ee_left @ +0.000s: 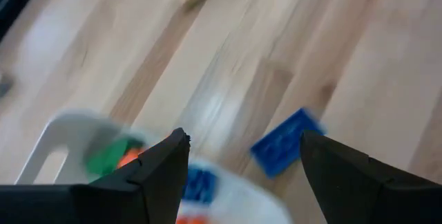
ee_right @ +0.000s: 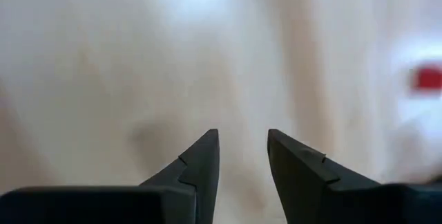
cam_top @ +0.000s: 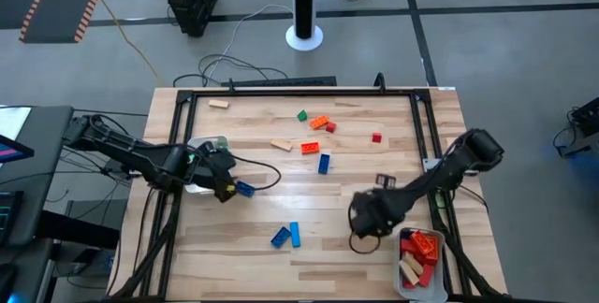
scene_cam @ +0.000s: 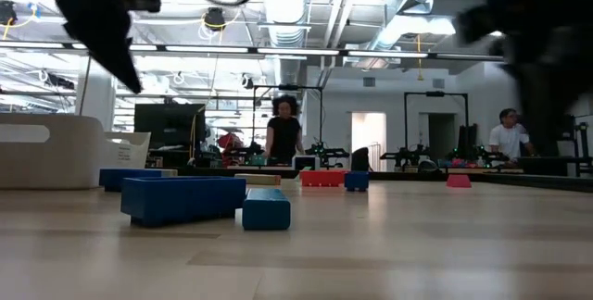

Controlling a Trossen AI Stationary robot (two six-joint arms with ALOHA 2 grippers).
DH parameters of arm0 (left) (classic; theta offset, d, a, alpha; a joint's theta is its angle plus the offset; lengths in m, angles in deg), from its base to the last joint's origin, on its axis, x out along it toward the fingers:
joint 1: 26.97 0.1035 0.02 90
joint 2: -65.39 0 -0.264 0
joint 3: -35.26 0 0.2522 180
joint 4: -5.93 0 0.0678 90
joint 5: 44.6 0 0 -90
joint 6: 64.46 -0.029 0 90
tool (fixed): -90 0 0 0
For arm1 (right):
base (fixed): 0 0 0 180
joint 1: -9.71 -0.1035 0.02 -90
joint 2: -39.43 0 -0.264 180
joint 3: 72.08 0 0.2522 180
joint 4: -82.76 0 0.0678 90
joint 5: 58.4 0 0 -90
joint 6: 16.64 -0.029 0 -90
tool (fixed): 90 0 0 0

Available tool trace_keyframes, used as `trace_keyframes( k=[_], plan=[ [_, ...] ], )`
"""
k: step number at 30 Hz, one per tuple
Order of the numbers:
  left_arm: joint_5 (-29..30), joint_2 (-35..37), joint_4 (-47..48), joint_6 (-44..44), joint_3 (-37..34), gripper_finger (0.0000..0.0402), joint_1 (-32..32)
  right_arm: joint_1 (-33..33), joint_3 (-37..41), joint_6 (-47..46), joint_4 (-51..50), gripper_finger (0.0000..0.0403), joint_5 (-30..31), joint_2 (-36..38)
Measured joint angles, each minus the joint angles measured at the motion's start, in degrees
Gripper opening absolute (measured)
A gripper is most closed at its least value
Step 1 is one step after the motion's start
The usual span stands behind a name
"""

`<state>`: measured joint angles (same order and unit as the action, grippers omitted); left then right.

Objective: Sort blocks by size
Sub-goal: Put the red small block into the white bin

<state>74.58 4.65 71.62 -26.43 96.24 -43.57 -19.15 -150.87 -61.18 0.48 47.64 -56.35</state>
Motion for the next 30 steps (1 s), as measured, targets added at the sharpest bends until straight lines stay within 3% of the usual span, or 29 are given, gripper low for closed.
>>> trace_keyframes(
  k=[3,8,15,19,25,30],
  plan=[
    [0.3,-0.1,-5.4,-2.8,0.0,0.0265,0.0,3.5,1.6,5.5,7.9,0.0153,6.7,2.3],
    [0.1,-2.0,-13.6,-4.5,-0.5,0.0265,-1.3,10.6,5.4,23.0,24.8,0.0167,6.1,2.7],
    [-0.4,-6.7,-18.6,-4.6,-0.5,0.0265,-5.4,25.3,5.4,29.3,22.0,0.0228,4.0,3.6],
    [-0.4,-9.9,-19.4,-3.7,-0.6,0.0265,-7.4,36.1,5.4,26.3,16.4,0.0256,1.1,3.7],
    [-0.4,-14.3,-19.5,-2.8,-0.6,0.0265,-9.7,50.5,5.4,20.2,11.7,0.026,0.2,3.7],
    [-0.1,-15.4,-19.8,-3.0,-0.6,0.0265,-10.4,56.6,6.1,20.9,11.4,0.026,-2.6,3.7]
  ],
)
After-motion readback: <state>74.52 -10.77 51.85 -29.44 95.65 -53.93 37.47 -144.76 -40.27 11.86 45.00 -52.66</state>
